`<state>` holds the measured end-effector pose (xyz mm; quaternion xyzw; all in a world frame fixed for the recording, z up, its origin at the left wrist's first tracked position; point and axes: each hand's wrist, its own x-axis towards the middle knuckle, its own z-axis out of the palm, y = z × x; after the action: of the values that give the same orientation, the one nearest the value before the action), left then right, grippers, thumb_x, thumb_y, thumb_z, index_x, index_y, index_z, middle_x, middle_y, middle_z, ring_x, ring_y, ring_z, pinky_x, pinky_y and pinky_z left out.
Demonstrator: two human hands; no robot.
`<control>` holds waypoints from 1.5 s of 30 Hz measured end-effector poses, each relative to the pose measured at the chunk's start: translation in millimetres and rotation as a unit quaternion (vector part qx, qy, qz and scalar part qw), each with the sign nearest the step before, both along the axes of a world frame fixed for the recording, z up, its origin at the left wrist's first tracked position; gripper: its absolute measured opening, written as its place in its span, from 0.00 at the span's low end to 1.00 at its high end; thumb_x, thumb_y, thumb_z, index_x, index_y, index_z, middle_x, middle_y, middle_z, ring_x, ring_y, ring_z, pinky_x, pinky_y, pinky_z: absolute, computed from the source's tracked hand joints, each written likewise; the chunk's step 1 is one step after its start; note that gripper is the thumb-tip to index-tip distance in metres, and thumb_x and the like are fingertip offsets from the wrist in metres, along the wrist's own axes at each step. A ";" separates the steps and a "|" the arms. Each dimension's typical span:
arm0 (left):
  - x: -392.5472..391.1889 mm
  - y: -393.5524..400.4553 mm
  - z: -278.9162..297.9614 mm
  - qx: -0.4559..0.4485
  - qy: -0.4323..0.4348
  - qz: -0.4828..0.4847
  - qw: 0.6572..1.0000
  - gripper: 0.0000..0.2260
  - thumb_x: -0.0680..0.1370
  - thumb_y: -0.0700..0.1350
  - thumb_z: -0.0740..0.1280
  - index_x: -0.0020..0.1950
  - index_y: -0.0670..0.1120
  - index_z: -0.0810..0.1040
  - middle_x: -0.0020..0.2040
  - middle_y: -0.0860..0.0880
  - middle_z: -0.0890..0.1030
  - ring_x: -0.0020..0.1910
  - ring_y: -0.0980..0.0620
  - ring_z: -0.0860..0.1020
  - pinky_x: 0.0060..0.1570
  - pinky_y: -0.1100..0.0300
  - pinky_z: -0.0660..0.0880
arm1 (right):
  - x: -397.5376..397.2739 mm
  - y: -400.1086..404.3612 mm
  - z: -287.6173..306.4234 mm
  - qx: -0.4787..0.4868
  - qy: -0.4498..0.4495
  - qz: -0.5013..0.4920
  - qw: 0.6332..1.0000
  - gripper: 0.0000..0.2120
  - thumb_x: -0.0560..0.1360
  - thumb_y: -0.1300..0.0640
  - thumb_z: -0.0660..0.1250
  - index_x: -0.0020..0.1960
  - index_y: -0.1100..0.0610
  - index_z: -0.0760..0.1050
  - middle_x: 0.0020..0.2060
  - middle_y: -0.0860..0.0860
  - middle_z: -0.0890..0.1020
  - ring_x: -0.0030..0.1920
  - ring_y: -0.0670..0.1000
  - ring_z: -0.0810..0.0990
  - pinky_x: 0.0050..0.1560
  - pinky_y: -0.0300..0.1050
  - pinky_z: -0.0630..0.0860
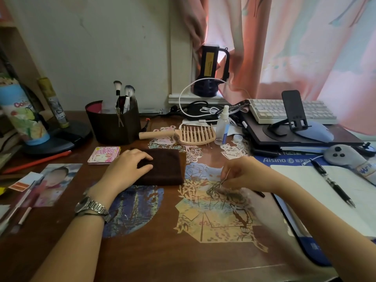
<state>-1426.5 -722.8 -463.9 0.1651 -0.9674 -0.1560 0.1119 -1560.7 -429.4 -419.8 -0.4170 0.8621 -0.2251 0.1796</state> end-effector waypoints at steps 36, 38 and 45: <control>-0.6 35.1 19.4 0.272 0.130 -0.105 0.948 0.02 0.75 0.49 0.71 0.44 0.52 0.82 0.42 0.56 0.82 0.44 0.65 0.78 0.45 0.70 0.70 | 5.0 -102.0 18.5 -0.195 -0.008 0.019 0.981 0.05 0.71 0.52 0.72 0.44 0.54 0.81 0.36 0.49 0.83 0.34 0.41 0.79 0.39 0.37 0.78; -0.3 31.7 19.6 0.271 0.140 -0.095 0.948 0.02 0.75 0.49 0.71 0.44 0.52 0.82 0.42 0.56 0.81 0.44 0.65 0.78 0.45 0.70 0.71 | 5.0 -107.2 22.0 -0.193 -0.009 0.020 0.981 0.06 0.71 0.53 0.72 0.44 0.55 0.81 0.36 0.49 0.83 0.33 0.40 0.78 0.36 0.33 0.76; 7.8 10.8 24.5 0.289 0.123 -0.057 0.948 0.09 0.75 0.57 0.67 0.43 0.54 0.82 0.42 0.54 0.82 0.43 0.59 0.78 0.44 0.60 0.72 | -0.9 -130.0 38.3 -0.189 -0.012 0.023 0.982 0.08 0.69 0.50 0.73 0.41 0.55 0.81 0.35 0.54 0.83 0.32 0.46 0.75 0.35 0.41 0.72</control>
<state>-1418.7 -712.0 -439.4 0.1140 -0.8674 -0.4540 0.1687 -1561.6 -559.4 -381.6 -0.4601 0.7922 -0.3846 0.1131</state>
